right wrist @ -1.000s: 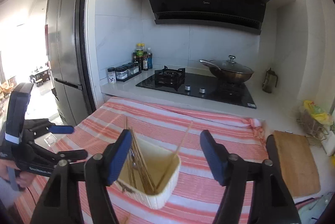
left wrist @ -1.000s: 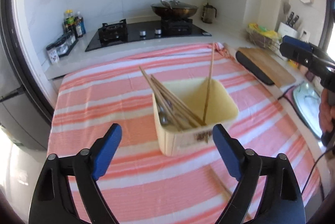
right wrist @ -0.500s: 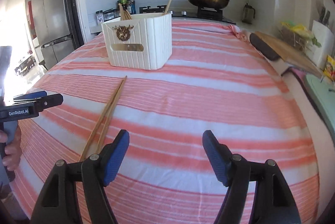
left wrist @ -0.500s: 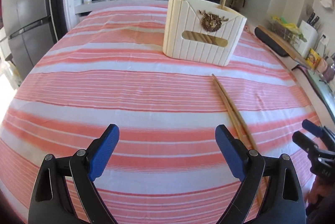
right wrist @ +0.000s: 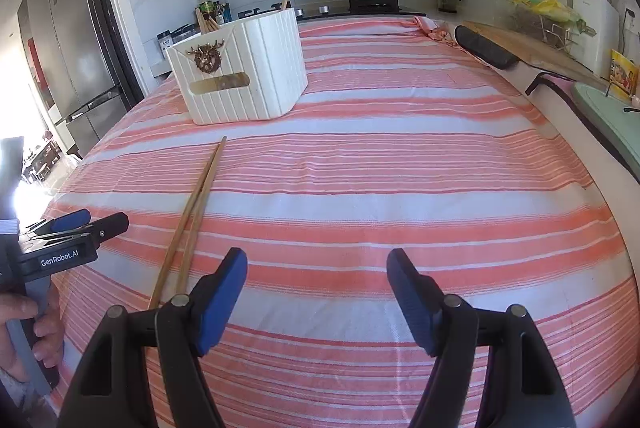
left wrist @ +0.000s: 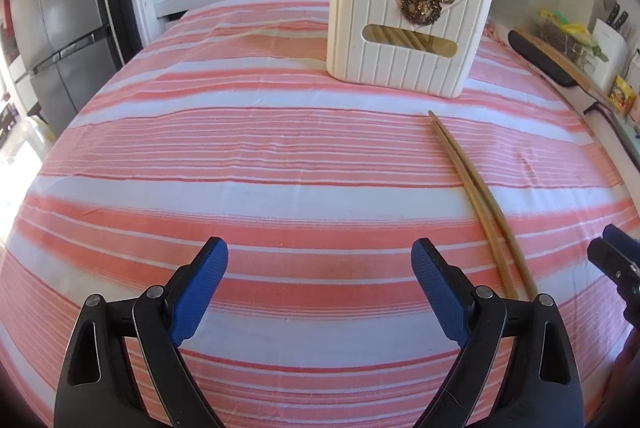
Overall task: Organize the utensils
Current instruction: 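Close right tool on a chopstick while left tool closes on another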
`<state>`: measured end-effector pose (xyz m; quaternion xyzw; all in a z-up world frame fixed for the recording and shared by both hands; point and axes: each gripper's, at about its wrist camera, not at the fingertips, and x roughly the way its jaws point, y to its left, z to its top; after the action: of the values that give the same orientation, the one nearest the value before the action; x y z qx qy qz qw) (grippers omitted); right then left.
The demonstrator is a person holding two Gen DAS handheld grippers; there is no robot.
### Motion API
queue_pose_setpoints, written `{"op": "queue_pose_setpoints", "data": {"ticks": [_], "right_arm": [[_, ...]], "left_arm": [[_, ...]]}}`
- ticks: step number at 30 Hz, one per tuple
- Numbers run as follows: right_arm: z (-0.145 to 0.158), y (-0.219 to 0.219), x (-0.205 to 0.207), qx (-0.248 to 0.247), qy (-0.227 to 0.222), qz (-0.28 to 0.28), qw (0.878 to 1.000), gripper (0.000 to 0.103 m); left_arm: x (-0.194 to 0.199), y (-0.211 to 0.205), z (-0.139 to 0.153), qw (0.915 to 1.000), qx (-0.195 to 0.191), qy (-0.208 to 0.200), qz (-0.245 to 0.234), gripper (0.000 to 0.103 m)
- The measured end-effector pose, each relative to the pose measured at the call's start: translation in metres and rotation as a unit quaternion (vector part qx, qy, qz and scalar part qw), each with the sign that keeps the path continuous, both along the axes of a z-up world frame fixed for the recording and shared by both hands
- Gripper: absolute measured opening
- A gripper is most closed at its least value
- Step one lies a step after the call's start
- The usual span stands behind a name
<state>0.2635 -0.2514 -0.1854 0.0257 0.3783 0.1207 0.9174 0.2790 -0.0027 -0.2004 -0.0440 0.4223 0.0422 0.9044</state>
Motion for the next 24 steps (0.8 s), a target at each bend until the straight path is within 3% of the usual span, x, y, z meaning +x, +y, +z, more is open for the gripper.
{"op": "queue_pose_setpoints", "data": {"ticks": [4, 7, 10, 12, 14, 17, 22, 24], "right_arm": [[-0.002, 0.003, 0.002, -0.004, 0.008, 0.006, 1.0, 0.074], [0.0, 0.009, 0.003, 0.019, 0.015, 0.024, 0.999, 0.073], [0.009, 0.033, 0.005, 0.042, 0.026, 0.078, 0.996, 0.055], [0.012, 0.052, 0.009, 0.042, 0.036, 0.113, 0.992, 0.035], [0.011, 0.068, 0.014, 0.032, 0.045, 0.133, 0.99, 0.025], [0.007, 0.085, 0.021, 0.004, 0.055, 0.146, 0.988, 0.019], [-0.01, 0.089, 0.028, -0.013, 0.085, 0.149, 0.985, 0.018], [-0.01, 0.084, 0.025, -0.018, 0.08, 0.14, 0.987, 0.008]], "left_arm": [[0.003, 0.004, -0.004, 0.9998, -0.015, 0.009, 0.002, 0.094], [0.003, 0.013, -0.005, 0.9989, -0.047, 0.006, 0.004, 0.094], [0.001, 0.017, -0.005, 0.9979, -0.064, 0.0, 0.004, 0.094], [0.002, 0.017, -0.005, 0.9977, -0.068, -0.001, 0.004, 0.095], [0.002, 0.017, -0.005, 0.9976, -0.069, -0.002, 0.004, 0.095], [0.002, 0.017, -0.005, 0.9976, -0.069, -0.002, 0.004, 0.095], [0.002, 0.017, -0.005, 0.9974, -0.072, -0.002, 0.002, 0.096], [0.002, 0.018, -0.005, 0.9971, -0.076, -0.003, 0.001, 0.097]]}}
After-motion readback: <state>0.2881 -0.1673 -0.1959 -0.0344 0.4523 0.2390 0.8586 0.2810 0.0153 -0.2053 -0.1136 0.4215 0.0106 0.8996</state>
